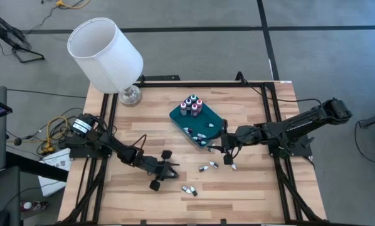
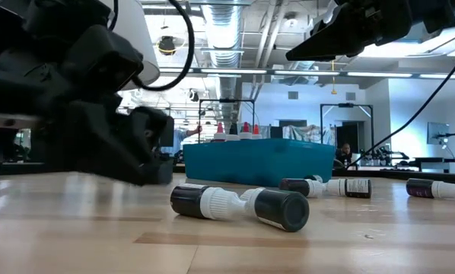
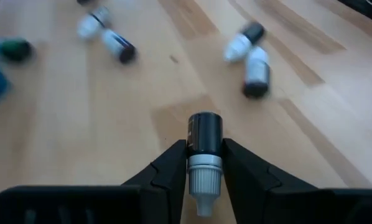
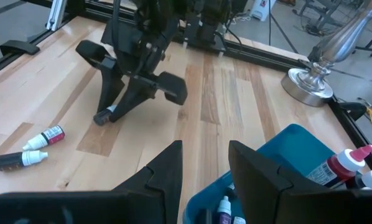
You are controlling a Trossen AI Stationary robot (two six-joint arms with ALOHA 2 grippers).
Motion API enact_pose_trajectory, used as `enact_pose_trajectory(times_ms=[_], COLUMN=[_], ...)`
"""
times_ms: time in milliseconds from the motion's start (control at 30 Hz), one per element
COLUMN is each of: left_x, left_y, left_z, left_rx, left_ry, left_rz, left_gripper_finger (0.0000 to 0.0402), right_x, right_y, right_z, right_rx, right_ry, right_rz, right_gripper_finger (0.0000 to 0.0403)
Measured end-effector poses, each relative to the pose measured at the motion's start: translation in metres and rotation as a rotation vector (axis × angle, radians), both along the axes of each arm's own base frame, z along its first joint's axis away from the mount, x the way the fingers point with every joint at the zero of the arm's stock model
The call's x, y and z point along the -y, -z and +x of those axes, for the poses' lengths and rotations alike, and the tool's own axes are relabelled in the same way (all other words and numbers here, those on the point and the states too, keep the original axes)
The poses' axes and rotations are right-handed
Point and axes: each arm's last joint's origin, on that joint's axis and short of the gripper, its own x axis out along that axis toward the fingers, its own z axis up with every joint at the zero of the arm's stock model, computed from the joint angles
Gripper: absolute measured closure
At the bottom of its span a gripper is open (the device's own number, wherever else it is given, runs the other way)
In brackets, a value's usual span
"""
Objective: Pick & Place food coloring
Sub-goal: Put the small brown food coloring bottle into the blue bin
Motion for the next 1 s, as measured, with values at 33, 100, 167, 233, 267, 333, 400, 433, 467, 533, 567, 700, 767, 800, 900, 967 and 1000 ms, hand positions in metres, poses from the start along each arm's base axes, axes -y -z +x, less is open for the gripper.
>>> enact_pose_trajectory(times_ms=[33, 100, 167, 233, 267, 333, 400, 433, 467, 533, 567, 700, 767, 800, 900, 967, 1000], left_x=[0.000, -0.001, -0.001, -0.003, -0.005, -0.010, -0.017, -0.022, -0.026, -0.036, -0.042, -0.064, -0.075, -0.080, -0.094, -0.103, -0.107], left_y=[-0.001, -0.005, -0.010, -0.017, -0.020, -0.027, -0.034, -0.038, -0.041, -0.046, -0.048, -0.057, -0.060, -0.061, -0.066, -0.068, -0.069], left_z=[0.001, 0.004, 0.010, 0.017, 0.021, 0.031, 0.040, 0.045, 0.051, 0.060, 0.065, 0.081, 0.087, 0.089, 0.095, 0.097, 0.098], left_rx=[0.022, 0.067, 0.113, 0.155, 0.173, 0.205, 0.229, 0.239, 0.244, 0.238, 0.226, 0.171, 0.137, 0.126, 0.114, 0.097, 0.088], left_ry=[-0.012, -0.052, -0.118, -0.197, -0.232, -0.284, -0.309, -0.318, -0.322, -0.333, -0.338, -0.360, -0.371, -0.381, -0.417, -0.438, -0.446], left_rz=[0.011, 0.046, 0.105, 0.171, 0.197, 0.230, 0.247, 0.250, 0.253, 0.264, 0.275, 0.288, 0.289, 0.291, 0.299, 0.304, 0.304], left_gripper_finger=[0.0309, 0.0309, 0.0309, 0.0308, 0.0308, 0.0308, 0.0308, 0.0308, 0.0308, 0.0308, 0.0308, 0.0308, 0.0308, 0.0308, 0.0308, 0.0308, 0.0308], right_x=[0.000, 0.000, 0.000, 0.000, -0.001, -0.004, -0.007, -0.009, -0.011, -0.016, -0.018, -0.030, -0.038, -0.043, -0.057, -0.067, -0.072], right_y=[0.000, 0.000, 0.000, 0.000, -0.001, -0.002, -0.003, -0.003, -0.003, -0.003, -0.004, -0.008, -0.014, -0.017, -0.024, -0.029, -0.031], right_z=[0.000, 0.000, 0.000, 0.000, 0.000, 0.000, 0.000, -0.001, -0.001, -0.002, -0.003, -0.006, -0.007, -0.008, -0.012, -0.015, -0.017], right_rx=[0.000, 0.000, 0.000, 0.003, 0.007, 0.017, 0.029, 0.033, 0.035, 0.035, 0.038, 0.055, 0.073, 0.083, 0.101, 0.113, 0.120], right_ry=[0.000, 0.003, 0.006, 0.005, 0.001, -0.008, -0.021, -0.030, -0.038, -0.057, -0.068, -0.090, -0.109, -0.121, -0.177, -0.217, -0.237], right_rz=[0.000, 0.007, 0.014, 0.014, 0.016, 0.017, 0.020, 0.021, 0.022, 0.023, 0.024, 0.018, 0.019, 0.021, 0.030, 0.037, 0.040], right_gripper_finger=[0.0282, 0.0282, 0.0282, 0.0282, 0.0282, 0.0282, 0.0282, 0.0282, 0.0282, 0.0282, 0.0282, 0.0282, 0.0282, 0.0282, 0.0282, 0.0282, 0.0282])
